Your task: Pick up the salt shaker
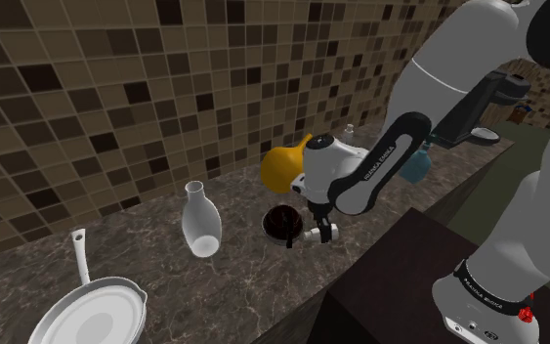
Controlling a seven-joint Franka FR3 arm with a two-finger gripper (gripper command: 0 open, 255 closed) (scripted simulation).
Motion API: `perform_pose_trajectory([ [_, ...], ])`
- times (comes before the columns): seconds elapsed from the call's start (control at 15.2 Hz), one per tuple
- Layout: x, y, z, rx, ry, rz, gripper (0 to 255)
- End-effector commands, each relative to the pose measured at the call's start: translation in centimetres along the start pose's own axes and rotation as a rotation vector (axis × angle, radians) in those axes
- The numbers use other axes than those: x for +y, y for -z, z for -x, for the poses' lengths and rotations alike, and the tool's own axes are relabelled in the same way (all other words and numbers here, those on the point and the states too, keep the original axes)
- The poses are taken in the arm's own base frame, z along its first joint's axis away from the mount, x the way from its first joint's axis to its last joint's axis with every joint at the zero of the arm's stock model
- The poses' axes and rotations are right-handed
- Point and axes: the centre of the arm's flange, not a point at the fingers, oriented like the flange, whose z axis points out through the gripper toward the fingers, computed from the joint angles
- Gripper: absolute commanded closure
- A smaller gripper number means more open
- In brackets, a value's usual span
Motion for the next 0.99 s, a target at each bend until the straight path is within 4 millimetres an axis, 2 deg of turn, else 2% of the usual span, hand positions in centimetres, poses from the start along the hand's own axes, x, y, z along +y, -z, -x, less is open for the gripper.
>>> perform_pose_trajectory([
  [0.0,0.1,-1.02,-0.14,0.0,0.001,0.0,0],
  [0.2,0.11,-1.84,-0.28,0.0,0.001,0.0,0],
  [0.26,0.11,-1.83,-0.28,0.0,0.001,0.0,255],
  [0.79,0.1,-1.91,-0.27,0.0,0.001,0.0,255],
  [0.92,0.1,-1.32,-0.19,0.0,0.001,0.0,255],
])
